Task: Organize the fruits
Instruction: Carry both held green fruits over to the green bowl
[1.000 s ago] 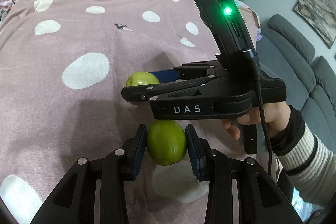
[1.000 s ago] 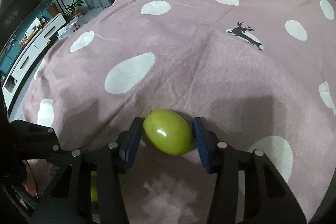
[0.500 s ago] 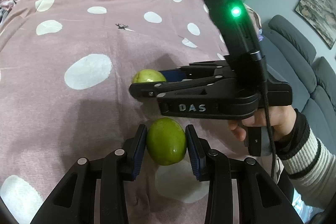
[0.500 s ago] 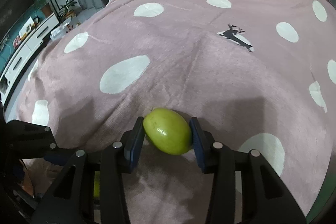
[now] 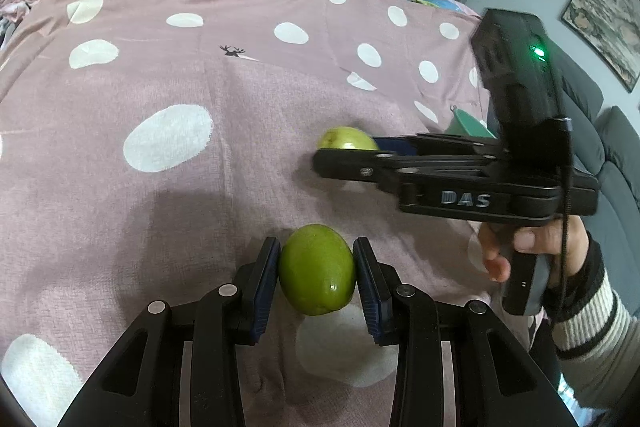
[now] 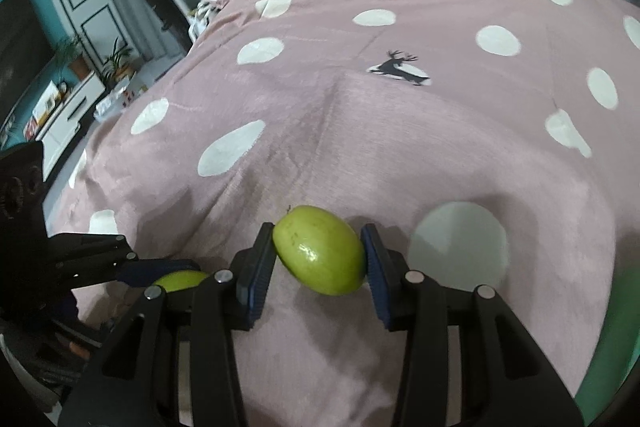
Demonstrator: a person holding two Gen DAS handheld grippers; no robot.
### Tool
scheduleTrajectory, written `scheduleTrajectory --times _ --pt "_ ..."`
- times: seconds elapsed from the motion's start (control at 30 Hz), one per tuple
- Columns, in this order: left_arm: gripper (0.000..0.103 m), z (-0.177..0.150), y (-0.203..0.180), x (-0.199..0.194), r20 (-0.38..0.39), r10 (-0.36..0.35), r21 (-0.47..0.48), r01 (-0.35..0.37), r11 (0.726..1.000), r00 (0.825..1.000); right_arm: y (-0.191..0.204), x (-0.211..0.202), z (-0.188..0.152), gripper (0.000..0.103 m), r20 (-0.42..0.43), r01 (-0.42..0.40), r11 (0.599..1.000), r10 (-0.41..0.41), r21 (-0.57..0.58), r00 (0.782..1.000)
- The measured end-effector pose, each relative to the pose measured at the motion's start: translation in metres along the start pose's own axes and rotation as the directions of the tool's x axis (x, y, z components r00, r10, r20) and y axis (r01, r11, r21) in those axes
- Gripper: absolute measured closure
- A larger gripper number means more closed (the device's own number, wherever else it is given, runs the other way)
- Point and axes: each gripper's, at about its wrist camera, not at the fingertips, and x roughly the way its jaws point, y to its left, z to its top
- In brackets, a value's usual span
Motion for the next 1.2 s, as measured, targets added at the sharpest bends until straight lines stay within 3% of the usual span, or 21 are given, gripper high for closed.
scheduleTrajectory --times 0.5,0.67,1.2 --pt "0.065 -0.002 -0.002 0.0 0.009 0.015 -0.004 -0.015 1.0 1.0 -0.011 -0.054 -0.055 0.059 0.117 -0.004 0.986 -0.016 0.164 0.993" --pt "0.065 -0.003 -0.001 -0.003 0.017 0.007 -0.01 -0.007 1.0 1.0 -0.017 -0.062 -0.071 0.059 0.164 -0.05 0.97 0.011 0.237 0.986" --pt "0.065 -0.009 -0.018 0.003 0.004 0.042 0.036 -0.043 0.998 0.999 -0.019 -0.067 -0.092 0.059 0.178 -0.089 0.966 0.046 0.242 0.983"
